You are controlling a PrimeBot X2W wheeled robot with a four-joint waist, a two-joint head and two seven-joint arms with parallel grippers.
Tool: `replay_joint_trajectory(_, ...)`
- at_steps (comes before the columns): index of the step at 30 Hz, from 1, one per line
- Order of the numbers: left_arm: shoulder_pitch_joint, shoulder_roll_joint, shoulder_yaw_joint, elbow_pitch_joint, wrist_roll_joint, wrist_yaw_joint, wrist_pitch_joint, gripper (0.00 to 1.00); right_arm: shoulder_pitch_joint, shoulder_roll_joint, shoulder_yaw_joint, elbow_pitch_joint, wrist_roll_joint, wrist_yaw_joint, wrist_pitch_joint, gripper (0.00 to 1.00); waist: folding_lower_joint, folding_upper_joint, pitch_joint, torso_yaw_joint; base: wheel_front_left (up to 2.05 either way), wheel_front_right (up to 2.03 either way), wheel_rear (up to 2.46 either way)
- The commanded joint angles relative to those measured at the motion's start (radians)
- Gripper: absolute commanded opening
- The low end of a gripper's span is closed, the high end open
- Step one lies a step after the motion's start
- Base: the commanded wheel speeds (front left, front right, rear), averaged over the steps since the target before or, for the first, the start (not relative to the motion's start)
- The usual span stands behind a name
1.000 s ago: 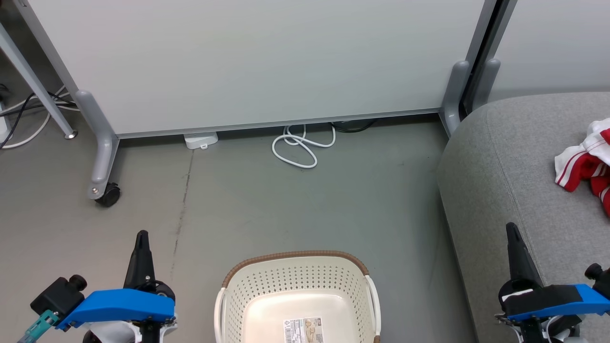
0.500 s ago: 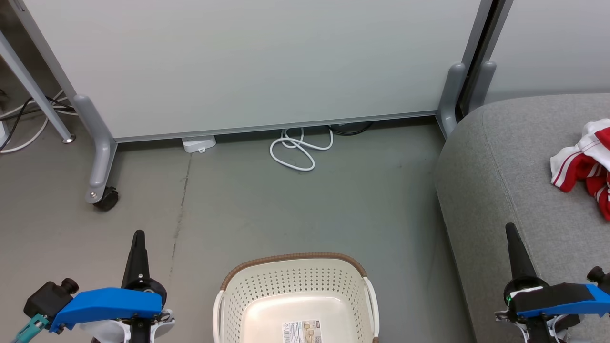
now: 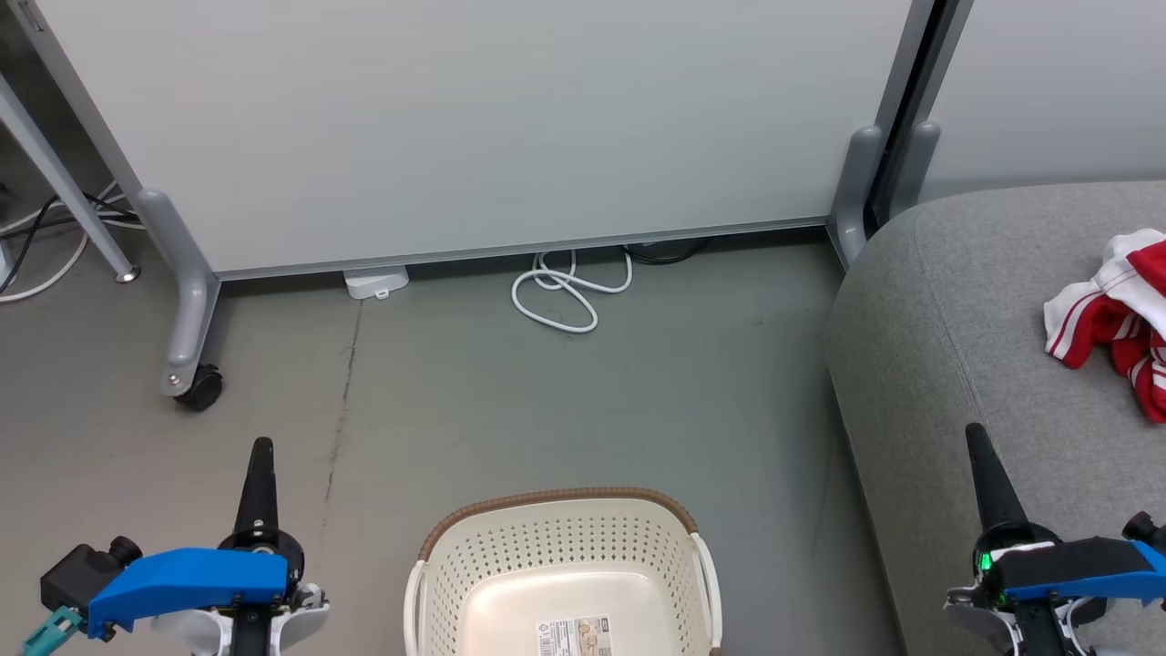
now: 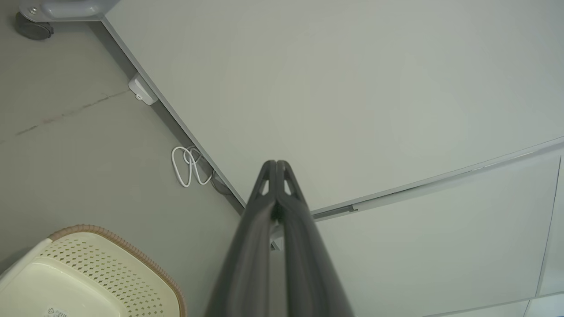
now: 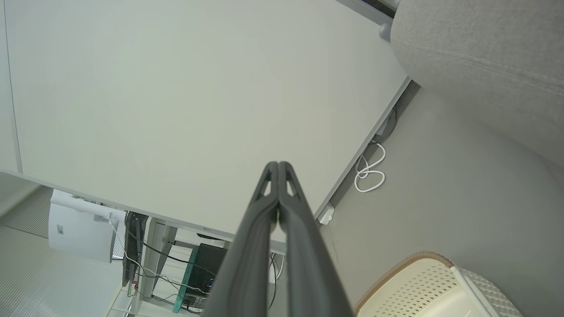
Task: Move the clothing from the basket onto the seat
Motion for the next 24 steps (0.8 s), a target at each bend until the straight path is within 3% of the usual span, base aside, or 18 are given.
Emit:
replay_joint_trajectory(1,-0.021,0.001,0.008,-0.012,-0.024,-0.008,0.009,0.0,-0.021,-0.005,-0.003,-0.005,0.028,0.001,0.008,0.0,-0.0001,-0.0001,-0.001,-0.001,0.0,0.0,0.0)
replay_joint_trajectory(24,-0.024,0.0,0.031,-0.015,-0.231,-0.016,0.06,0.0,-0.027,-0.005,-0.007,0.0,0.234,0.001,0.06,0.0,-0.0001,-0.0001,-0.015,-0.012,0.0,0.0,0.0)
